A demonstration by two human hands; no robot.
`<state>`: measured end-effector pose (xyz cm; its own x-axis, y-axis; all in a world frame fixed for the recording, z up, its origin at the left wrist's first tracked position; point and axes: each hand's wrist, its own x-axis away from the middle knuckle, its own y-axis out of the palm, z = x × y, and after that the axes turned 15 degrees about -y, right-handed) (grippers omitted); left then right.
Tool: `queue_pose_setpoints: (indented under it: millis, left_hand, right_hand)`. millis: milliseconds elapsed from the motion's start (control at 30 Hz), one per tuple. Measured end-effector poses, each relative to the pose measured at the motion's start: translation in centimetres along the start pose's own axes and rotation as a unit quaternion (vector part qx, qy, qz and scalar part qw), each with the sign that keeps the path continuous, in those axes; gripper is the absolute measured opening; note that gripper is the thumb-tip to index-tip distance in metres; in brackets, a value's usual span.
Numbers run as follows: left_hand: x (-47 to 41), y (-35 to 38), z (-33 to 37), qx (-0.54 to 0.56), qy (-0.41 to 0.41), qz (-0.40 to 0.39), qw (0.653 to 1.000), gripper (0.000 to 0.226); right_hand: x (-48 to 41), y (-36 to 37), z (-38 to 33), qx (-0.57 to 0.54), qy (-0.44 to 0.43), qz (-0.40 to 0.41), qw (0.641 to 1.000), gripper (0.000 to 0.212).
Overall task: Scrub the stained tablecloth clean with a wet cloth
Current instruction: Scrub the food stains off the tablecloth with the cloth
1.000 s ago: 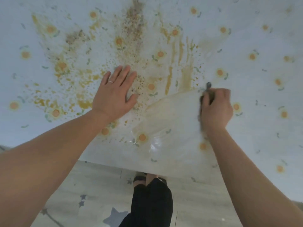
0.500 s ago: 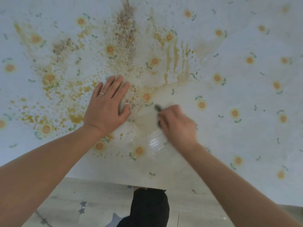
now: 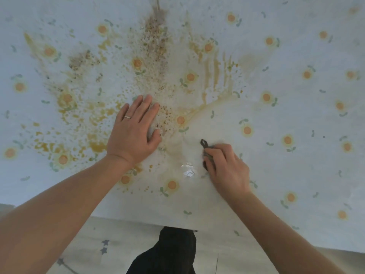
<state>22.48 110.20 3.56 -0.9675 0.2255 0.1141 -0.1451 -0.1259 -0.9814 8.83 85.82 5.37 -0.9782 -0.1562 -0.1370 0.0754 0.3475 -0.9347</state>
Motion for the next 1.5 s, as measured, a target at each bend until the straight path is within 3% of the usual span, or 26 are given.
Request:
queue_pose_setpoints:
  millis: [133, 200, 267, 367, 467, 533, 600, 633, 700, 767, 867, 933, 1000, 1067, 1167, 1233, 1267, 1333, 1433, 1500]
  left_hand:
    - [-0.4, 0.0, -0.2, -0.004, 0.001, 0.002, 1.0, 0.07]
    - [-0.3, 0.0, -0.2, -0.003, -0.003, 0.0, 1.0, 0.07]
    - [-0.3, -0.2, 0.0, -0.004, -0.004, -0.001, 1.0, 0.07]
    - [-0.2, -0.3, 0.1, 0.005, -0.007, -0.003, 1.0, 0.069]
    - [0.0, -0.2, 0.1, 0.007, -0.006, 0.003, 1.0, 0.067]
    - [0.0, -0.2, 0.0, 0.007, -0.005, 0.005, 1.0, 0.066]
    - [0.0, -0.2, 0.0, 0.01, -0.005, 0.009, 1.0, 0.066]
    - [0.1, -0.2, 0.0, 0.011, -0.005, 0.009, 1.0, 0.065]
    - [0.0, -0.1, -0.1, 0.013, -0.005, 0.015, 1.0, 0.066]
    - [-0.2, 0.1, 0.0, 0.017, -0.003, 0.017, 1.0, 0.065]
    - [-0.1, 0.1, -0.2, 0.016, -0.005, 0.02, 1.0, 0.065]
    - [0.0, 0.1, -0.2, 0.019, -0.003, 0.026, 0.999, 0.065]
    - [0.0, 0.1, -0.1, 0.023, 0.001, 0.03, 0.999, 0.064]
    - [0.1, 0.0, -0.1, 0.022, 0.002, 0.031, 0.999, 0.064]
    - [0.0, 0.0, -0.1, 0.024, 0.004, 0.036, 0.999, 0.063]
    - [-0.1, 0.1, -0.1, 0.024, 0.004, 0.035, 0.999, 0.063]
    - [-0.1, 0.1, -0.1, 0.026, 0.002, 0.035, 0.999, 0.063]
    - [-0.2, 0.0, -0.1, 0.027, -0.001, 0.034, 0.999, 0.063]
    - [-0.1, -0.1, -0.1, 0.028, -0.004, 0.031, 0.999, 0.062]
    - [0.0, 0.0, -0.1, 0.03, -0.005, 0.025, 0.999, 0.062]
  right_hand:
    - [-2.6, -1.4, 5.3, 0.056, 0.228, 0.041, 0.971, 0.018]
    - [-4.5, -0.8, 4.2, 0.05, 0.267, 0.086, 0.959, 0.019]
    - [-4.6, 0.6, 0.1, 0.021, 0.214, 0.077, 0.973, 0.016]
    - [-0.2, 3.5, -8.4, -0.079, 0.016, 0.01, 0.997, 0.01]
    - [5.0, 4.3, -12.3, -0.134, -0.154, -0.052, 0.978, 0.017]
    - [4.7, 3.2, -10.5, -0.15, -0.171, -0.092, 0.969, 0.016]
    - [2.6, 1.5, -5.9, -0.1, -0.087, -0.162, 0.978, 0.014]
    - [1.5, 0.6, -3.1, -0.06, -0.039, -0.147, 0.986, 0.009]
    - [-1.2, -1.3, 2.9, 0.018, 0.082, -0.03, 0.996, 0.009]
    - [-4.2, -2.5, 7.5, 0.069, 0.186, 0.064, 0.978, 0.019]
    - [-8.3, -1.7, 8.1, 0.083, 0.289, 0.115, 0.947, 0.026]
    - [-8.8, 0.5, 3.7, 0.062, 0.223, 0.086, 0.969, 0.019]
    - [-6.9, 3.1, -3.0, 0.007, 0.083, 0.023, 0.996, 0.016]
    - [-3.9, 4.4, -8.2, -0.036, -0.046, -0.017, 0.998, 0.01]
    - [0.4, 3.9, -8.7, -0.093, -0.107, -0.022, 0.99, 0.005]
    - [2.4, 2.4, -6.0, -0.088, -0.115, -0.039, 0.989, 0.012]
    - [3.0, 1.3, -3.8, -0.07, -0.09, -0.047, 0.992, 0.016]
    - [3.3, -1.0, 1.2, -0.021, 0.043, -0.036, 0.998, 0.017]
    - [4.3, -2.8, 6.0, 0.032, 0.266, 0.066, 0.961, 0.019]
    - [6.5, -2.3, 4.1, 0.038, 0.32, 0.091, 0.942, 0.018]
